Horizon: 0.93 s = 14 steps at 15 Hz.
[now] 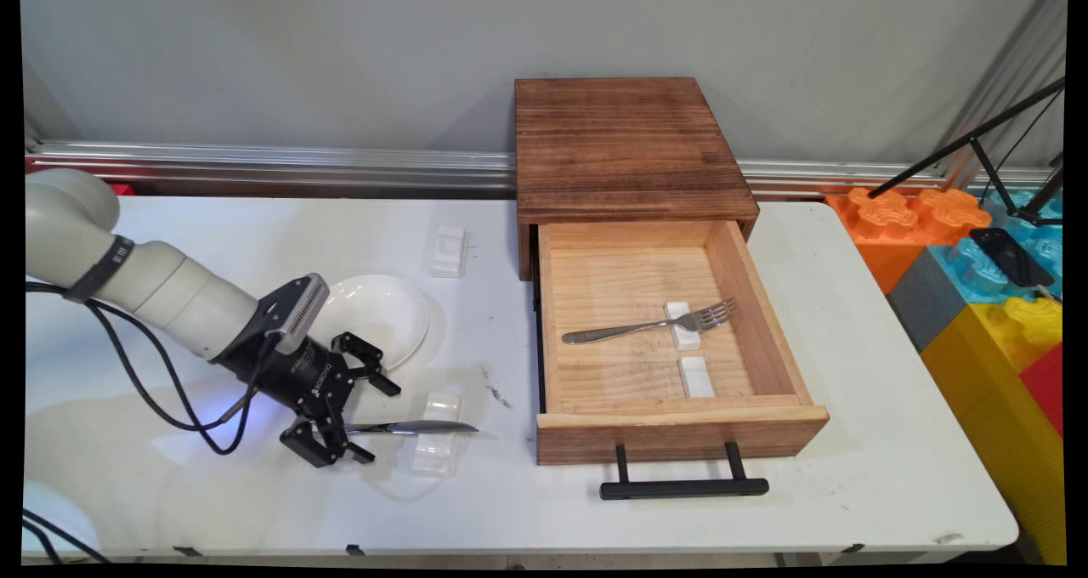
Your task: Pick up the knife from the right of the white plate, then place the picked object into the drawer
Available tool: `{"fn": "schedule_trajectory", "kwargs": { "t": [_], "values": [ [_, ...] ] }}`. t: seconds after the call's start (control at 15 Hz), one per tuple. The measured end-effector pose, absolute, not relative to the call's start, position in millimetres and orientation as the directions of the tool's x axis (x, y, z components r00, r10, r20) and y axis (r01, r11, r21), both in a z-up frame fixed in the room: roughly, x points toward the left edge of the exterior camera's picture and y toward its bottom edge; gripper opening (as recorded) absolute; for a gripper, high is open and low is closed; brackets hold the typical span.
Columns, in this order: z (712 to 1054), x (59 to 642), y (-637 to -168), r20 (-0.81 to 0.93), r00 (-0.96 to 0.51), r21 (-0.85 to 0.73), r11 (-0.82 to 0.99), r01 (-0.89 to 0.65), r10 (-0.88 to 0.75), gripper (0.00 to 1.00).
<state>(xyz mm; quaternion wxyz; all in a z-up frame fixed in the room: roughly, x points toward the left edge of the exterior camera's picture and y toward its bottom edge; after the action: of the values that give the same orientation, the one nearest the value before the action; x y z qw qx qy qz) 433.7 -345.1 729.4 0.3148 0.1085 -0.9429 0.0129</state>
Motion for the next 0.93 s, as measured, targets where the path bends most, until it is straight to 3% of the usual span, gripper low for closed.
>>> {"fn": "schedule_trajectory", "kwargs": {
  "t": [0.4,0.47,0.93],
  "values": [
    [725.0,433.4,-345.7,0.598,-0.773,0.052,0.973,-0.225,-0.211,1.00],
    [724.7,433.5,-345.6,0.598,-0.773,0.053,0.973,-0.224,-0.210,0.00],
    [724.6,432.9,-344.8,0.599,-0.768,0.070,0.970,-0.231,-0.226,0.00]
  ]
}}
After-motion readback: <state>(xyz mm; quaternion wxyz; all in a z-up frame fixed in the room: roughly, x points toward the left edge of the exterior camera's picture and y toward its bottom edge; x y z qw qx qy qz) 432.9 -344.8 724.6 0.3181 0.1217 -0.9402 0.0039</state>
